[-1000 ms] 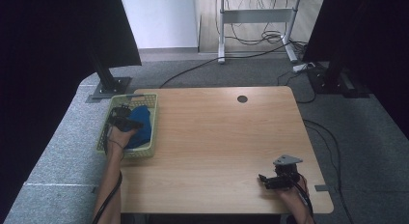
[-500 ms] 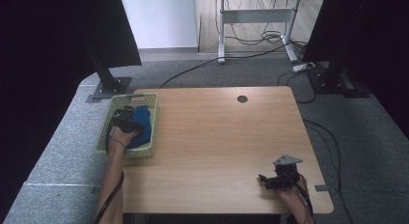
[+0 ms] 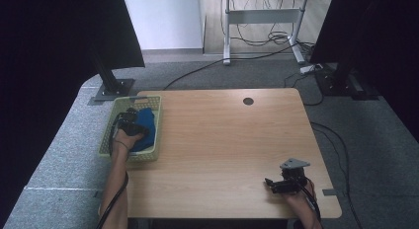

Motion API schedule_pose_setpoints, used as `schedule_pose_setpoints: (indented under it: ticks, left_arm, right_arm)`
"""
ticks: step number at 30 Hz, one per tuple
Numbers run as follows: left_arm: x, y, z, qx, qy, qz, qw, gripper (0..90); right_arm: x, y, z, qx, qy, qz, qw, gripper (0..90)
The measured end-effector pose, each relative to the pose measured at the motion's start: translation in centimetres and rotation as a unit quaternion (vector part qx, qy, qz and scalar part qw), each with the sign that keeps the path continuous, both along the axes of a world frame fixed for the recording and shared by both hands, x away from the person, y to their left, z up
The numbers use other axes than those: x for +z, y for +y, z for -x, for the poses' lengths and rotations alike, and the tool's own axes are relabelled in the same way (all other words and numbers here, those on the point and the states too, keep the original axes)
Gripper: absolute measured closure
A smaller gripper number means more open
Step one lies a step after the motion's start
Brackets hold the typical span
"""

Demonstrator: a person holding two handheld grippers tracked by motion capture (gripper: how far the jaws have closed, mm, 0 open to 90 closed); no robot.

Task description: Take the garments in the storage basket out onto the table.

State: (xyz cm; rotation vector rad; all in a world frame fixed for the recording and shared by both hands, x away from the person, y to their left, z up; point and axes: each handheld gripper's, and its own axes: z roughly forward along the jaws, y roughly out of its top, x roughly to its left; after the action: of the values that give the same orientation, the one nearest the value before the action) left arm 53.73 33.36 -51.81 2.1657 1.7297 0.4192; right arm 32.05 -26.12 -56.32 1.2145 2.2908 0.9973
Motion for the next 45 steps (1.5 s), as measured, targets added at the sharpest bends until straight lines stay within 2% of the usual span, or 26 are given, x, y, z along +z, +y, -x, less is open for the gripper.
schedule_pose_setpoints:
  ticks: [1,2,3,5,7,8,10,16,19,23,24,26,27,28,29,31,32,34,35,38,41,42,45]
  left_arm:
    - [0.3,-0.5,0.0,-0.008,0.004,-0.002,1.0,24.3]
    - [0.3,-0.5,0.0,-0.008,0.004,-0.002,1.0,36.8]
    - [0.4,-0.7,0.1,-0.012,0.003,-0.002,0.9999,36.8]
    - [0.4,-0.8,0.1,-0.013,0.001,-0.001,0.9999,46.7]
    - [0.5,-0.9,0.2,-0.018,-0.006,0.002,0.9998,46.7]
    - [0.5,-0.9,0.3,-0.019,-0.008,0.002,0.9998,61.3]
    - [0.6,-1.0,0.3,-0.019,-0.007,0.001,0.9998,67.0]
    - [0.6,-1.0,0.3,-0.014,-0.007,0.001,0.9999,70.3]
    - [0.6,-0.9,0.3,-0.009,-0.011,0.006,0.9999,70.8]
    - [0.8,-0.9,0.4,-0.002,-0.02,0.0,0.9998,71.1]
    - [1.1,-0.8,0.6,-0.001,-0.029,0.0,0.9996,71.1]
    - [1.1,-0.8,0.6,-0.001,-0.029,0.0,0.9996,71.2]
    - [1.5,-0.8,0.9,-0.002,-0.042,0.003,0.9991,71.2]
    - [1.5,-0.8,0.9,-0.002,-0.042,0.003,0.9991,71.2]
    - [1.8,-0.6,1.0,-0.003,-0.05,0.003,0.9987,71.2]
    - [1.8,-0.6,1.0,-0.003,-0.05,0.003,0.9987,71.2]
    - [2.4,-0.2,1.4,-0.002,-0.062,0.009,0.998,71.2]
    - [2.4,-0.2,1.4,-0.002,-0.062,0.009,0.998,71.2]
    - [2.8,0.1,1.8,0.001,-0.076,0.013,0.9971,71.2]
    - [3.1,0.3,2.1,0.0,-0.089,0.02,0.9958,71.2]
    - [3.2,0.3,2.2,-0.001,-0.092,0.021,0.9956,71.2]
    - [3.5,0.3,2.5,-0.006,-0.099,0.023,0.9948,71.2]
    - [3.7,0.2,2.8,-0.01,-0.106,0.023,0.9941,71.2]
  right_arm:
    - [0.0,0.0,0.0,0.0,0.0,0.0,1.0,4.1]
    - [0.0,0.0,0.0,0.0,0.0,0.0,1.0,4.1]
    - [0.0,0.0,0.0,0.0,0.0,0.0,1.0,4.1]
    - [0.0,0.0,0.0,0.0,0.0,0.0,1.0,4.1]
    - [0.0,0.0,0.0,0.0,0.0,0.0,1.0,4.1]
    - [0.0,0.0,0.0,0.0,0.0,0.0,1.0,4.1]
    - [0.0,0.0,0.0,0.0,0.0,0.0,1.0,4.1]
    - [0.0,0.0,0.0,0.0,0.0,0.0,1.0,4.1]
    - [0.0,0.0,0.0,0.0,0.0,0.0,1.0,4.1]
    - [0.0,0.0,0.0,0.0,0.0,0.0,1.0,4.1]
    - [0.0,0.0,0.0,0.0,0.0,0.0,1.0,4.1]
    - [0.0,0.0,0.0,0.0,0.0,0.0,1.0,4.1]
    - [0.0,0.0,0.0,0.0,0.0,0.0,1.0,4.1]
    - [0.0,0.0,0.0,0.0,0.0,0.0,1.0,4.1]
    - [0.0,0.0,0.0,0.0,0.0,0.0,1.0,4.1]
    - [0.0,0.0,0.0,0.0,0.0,0.0,1.0,4.1]
    - [0.0,0.0,0.0,0.0,0.0,0.0,1.0,4.1]
    - [0.0,0.0,0.0,0.0,0.0,0.0,1.0,4.1]
    - [0.0,0.0,0.0,0.0,0.0,0.0,1.0,4.1]
    - [0.0,0.0,0.0,0.0,0.0,0.0,1.0,4.1]
    - [0.0,0.0,0.0,0.0,0.0,0.0,1.0,4.1]
    - [0.0,0.0,0.0,0.0,0.0,0.0,1.0,4.1]
    - [0.0,0.0,0.0,0.0,0.0,0.0,1.0,4.1]
